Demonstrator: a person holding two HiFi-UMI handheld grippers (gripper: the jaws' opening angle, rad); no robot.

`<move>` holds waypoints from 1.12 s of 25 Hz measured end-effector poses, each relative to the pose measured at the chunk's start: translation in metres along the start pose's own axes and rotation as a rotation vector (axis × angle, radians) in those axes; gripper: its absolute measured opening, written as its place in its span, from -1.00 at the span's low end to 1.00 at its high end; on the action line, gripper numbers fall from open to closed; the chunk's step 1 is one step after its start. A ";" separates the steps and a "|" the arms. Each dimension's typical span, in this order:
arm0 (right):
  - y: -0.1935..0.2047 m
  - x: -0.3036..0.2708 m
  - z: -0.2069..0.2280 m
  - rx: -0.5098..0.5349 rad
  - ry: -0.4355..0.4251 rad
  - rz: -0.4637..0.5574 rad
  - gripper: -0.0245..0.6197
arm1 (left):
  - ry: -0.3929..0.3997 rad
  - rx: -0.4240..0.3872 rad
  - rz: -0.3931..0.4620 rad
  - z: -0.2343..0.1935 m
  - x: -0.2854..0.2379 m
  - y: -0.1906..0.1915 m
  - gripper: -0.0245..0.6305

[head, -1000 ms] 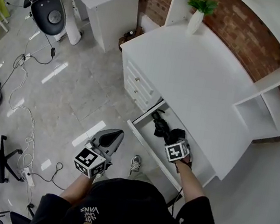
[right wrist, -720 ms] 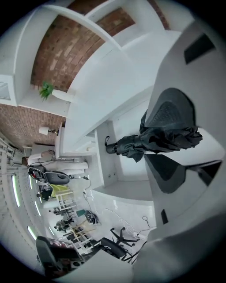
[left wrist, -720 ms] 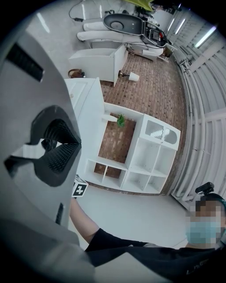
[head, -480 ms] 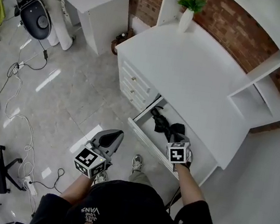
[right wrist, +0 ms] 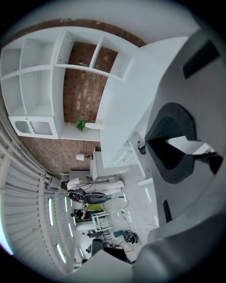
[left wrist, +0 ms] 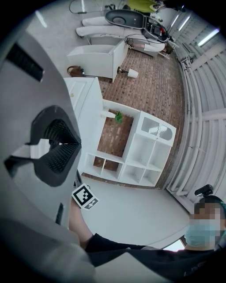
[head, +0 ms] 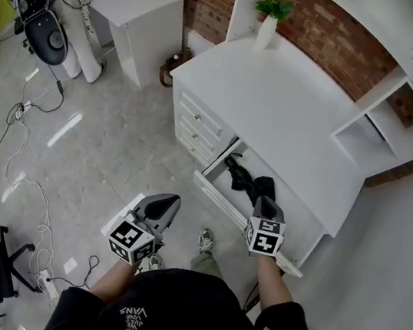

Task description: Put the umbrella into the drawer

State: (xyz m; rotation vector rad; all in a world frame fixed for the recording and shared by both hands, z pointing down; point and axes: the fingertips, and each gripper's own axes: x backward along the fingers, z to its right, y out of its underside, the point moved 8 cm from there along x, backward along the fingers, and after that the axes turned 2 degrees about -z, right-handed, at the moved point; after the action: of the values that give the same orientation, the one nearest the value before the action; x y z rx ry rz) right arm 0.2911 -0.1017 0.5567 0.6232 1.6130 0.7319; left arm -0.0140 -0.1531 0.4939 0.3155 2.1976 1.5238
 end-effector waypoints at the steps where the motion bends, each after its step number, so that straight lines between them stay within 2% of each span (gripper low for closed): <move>1: -0.001 0.008 -0.004 -0.012 0.008 0.019 -0.92 | 0.007 -0.003 0.000 0.000 0.004 0.000 -0.90; 6: -0.002 0.041 -0.023 -0.067 0.040 0.088 -0.92 | 0.030 -0.016 -0.008 0.000 0.027 0.007 -0.90; 13: -0.001 0.087 -0.052 -0.174 0.034 0.187 -0.92 | 0.061 -0.040 -0.004 -0.002 0.057 0.012 -0.90; 28: 0.022 0.181 -0.105 -0.267 0.072 0.315 -0.92 | 0.142 -0.074 0.014 0.007 0.109 0.021 -0.90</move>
State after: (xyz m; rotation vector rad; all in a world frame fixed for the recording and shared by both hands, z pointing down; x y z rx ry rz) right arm 0.1588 0.0346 0.4661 0.6678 1.4636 1.1915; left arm -0.1074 -0.0933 0.4869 0.2050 2.2436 1.6769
